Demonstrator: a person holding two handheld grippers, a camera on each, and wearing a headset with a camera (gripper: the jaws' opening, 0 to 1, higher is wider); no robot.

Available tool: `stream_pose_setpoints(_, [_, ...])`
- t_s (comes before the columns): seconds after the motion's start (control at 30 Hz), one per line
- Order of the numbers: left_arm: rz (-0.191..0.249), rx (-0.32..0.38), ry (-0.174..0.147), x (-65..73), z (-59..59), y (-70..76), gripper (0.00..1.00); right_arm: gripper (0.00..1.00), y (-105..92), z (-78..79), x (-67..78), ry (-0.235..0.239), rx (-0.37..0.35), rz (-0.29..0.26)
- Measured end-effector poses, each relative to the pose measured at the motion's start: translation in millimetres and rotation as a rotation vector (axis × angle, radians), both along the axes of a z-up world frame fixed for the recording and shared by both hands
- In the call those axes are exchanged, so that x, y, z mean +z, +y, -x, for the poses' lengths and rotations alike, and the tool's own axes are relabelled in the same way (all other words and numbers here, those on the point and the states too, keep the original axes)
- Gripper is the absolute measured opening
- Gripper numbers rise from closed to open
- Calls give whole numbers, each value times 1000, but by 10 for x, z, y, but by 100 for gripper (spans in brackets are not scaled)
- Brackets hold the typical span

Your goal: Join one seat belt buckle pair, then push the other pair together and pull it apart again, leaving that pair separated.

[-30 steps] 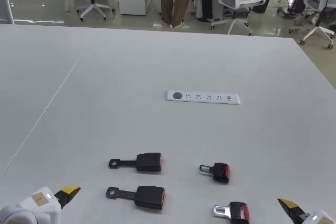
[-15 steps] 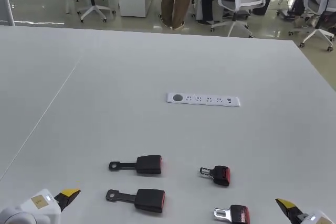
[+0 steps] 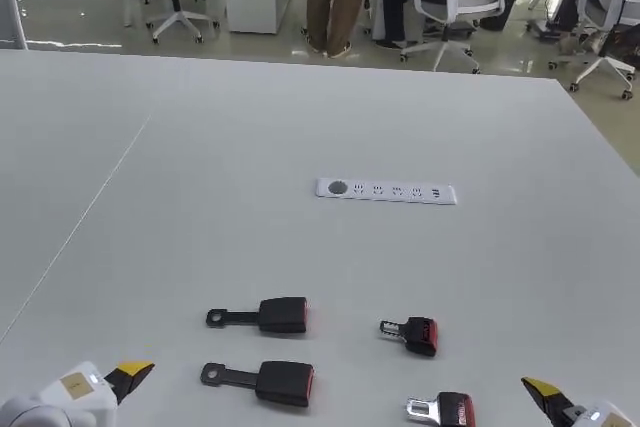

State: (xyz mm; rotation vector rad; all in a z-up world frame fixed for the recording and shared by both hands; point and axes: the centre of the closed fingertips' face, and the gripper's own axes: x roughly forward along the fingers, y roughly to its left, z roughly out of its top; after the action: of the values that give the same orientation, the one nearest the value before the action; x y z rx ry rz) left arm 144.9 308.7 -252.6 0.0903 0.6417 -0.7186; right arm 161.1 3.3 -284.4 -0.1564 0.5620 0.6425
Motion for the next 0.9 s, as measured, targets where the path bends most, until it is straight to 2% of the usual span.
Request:
stream_pose_setpoints(0.7, [1,-14,2,8,1,-43,100,94,4,-2,-17,5,14,0])
stream_pose_setpoints(0.9, [2,-16,3,-4,-13,-12,100,94,23,-24,3,0,24,0])
